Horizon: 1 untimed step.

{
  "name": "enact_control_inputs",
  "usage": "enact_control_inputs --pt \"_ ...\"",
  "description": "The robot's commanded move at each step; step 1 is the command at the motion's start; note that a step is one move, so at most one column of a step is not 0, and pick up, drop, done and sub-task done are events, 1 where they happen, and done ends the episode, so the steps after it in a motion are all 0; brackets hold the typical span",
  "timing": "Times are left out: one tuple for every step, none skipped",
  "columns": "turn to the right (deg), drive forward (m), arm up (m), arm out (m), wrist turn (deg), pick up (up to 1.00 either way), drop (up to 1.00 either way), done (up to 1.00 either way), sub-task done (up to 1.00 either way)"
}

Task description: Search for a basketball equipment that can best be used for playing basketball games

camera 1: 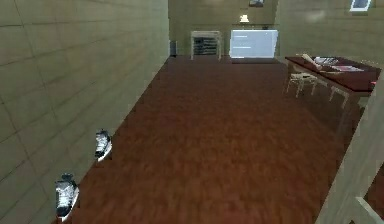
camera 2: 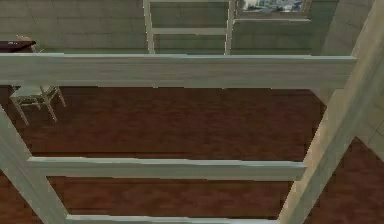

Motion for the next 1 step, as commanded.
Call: enact_control_inputs --pt "-3.0 0.00 0.00 0.00 0.0 0.00 0.00 0.00 0.00"
